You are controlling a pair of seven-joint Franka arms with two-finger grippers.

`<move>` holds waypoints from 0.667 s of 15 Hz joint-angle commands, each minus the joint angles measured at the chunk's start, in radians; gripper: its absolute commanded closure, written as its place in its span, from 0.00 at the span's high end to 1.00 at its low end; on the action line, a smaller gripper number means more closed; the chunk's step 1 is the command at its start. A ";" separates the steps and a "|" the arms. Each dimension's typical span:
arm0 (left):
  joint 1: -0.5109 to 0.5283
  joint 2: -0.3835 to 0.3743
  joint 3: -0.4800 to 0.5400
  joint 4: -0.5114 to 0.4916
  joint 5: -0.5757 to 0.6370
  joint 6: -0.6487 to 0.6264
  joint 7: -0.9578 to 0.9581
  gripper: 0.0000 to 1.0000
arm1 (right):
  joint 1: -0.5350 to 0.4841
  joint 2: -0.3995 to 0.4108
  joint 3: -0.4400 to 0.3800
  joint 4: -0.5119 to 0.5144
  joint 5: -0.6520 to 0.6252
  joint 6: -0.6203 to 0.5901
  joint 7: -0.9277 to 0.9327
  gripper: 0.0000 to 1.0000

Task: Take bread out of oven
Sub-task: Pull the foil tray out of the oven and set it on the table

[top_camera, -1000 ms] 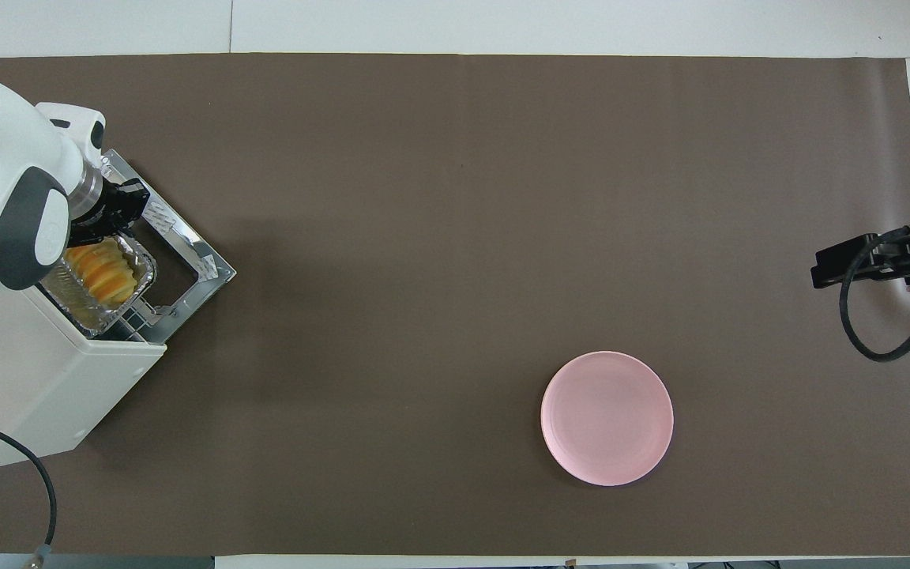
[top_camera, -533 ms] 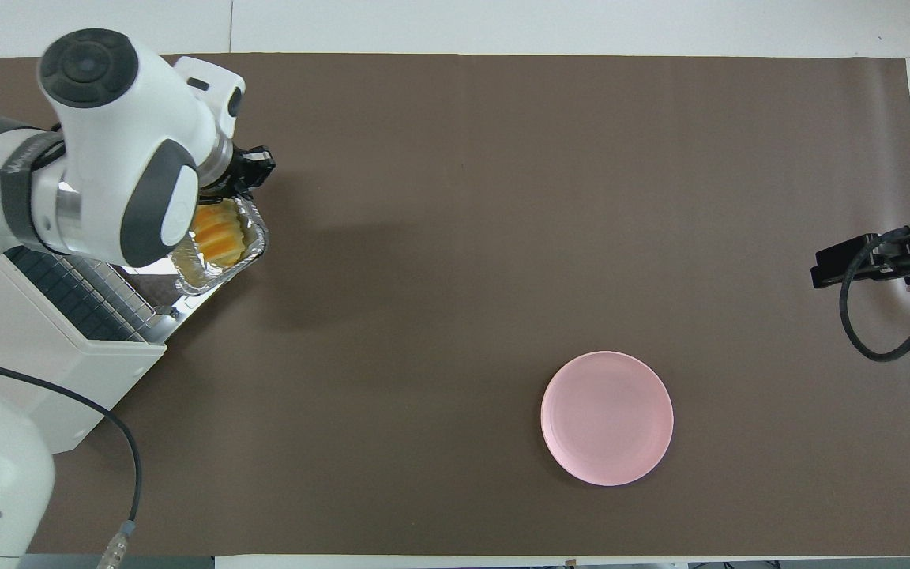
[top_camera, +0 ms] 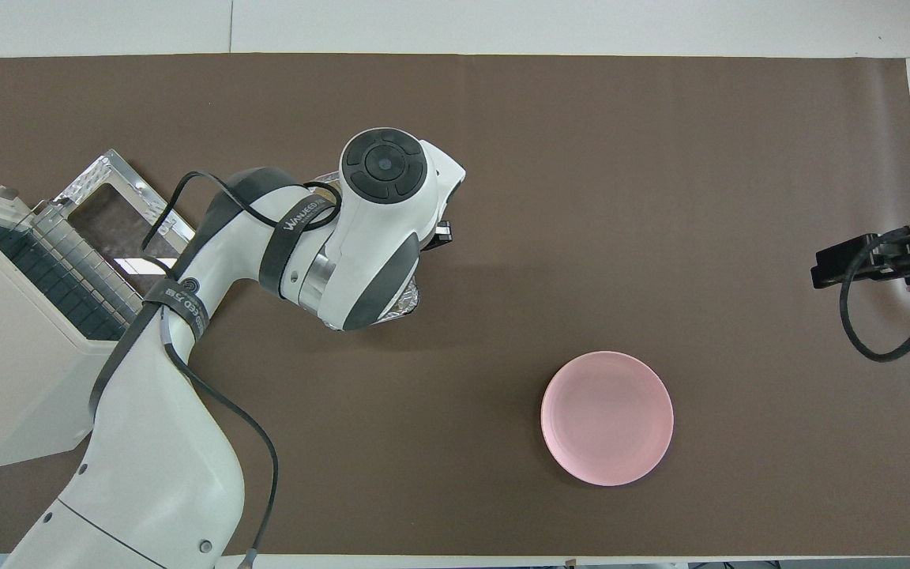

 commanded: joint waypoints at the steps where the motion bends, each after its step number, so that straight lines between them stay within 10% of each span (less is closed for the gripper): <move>1: -0.059 0.039 0.015 0.020 -0.018 0.037 0.016 0.00 | -0.015 -0.022 0.009 -0.021 -0.011 -0.005 -0.022 1.00; 7: -0.128 0.059 0.015 0.009 -0.021 0.059 0.013 0.13 | -0.015 -0.022 0.009 -0.021 -0.011 -0.005 -0.022 1.00; 10: -0.122 0.060 0.018 0.027 -0.019 0.053 0.004 1.00 | -0.015 -0.022 0.009 -0.021 -0.011 -0.005 -0.022 1.00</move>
